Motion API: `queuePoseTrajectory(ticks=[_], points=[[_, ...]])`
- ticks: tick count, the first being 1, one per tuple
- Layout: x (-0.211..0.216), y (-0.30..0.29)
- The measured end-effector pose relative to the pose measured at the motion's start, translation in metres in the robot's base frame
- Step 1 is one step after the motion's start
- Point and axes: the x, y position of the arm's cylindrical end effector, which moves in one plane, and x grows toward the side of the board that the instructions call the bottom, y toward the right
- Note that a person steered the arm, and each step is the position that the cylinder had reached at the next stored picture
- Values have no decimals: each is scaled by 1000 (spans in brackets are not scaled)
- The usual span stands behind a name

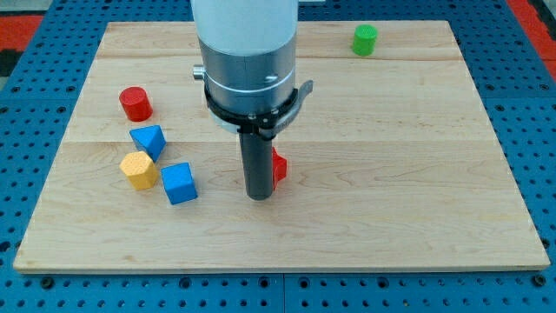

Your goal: Slide the red star to the top center

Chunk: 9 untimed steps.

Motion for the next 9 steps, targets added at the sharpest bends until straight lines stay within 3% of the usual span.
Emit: queuePoseTrajectory(ticks=[1, 3, 4, 5, 9], points=[[-4, 39], [-48, 41], [-48, 36], [-20, 18], [-95, 17]])
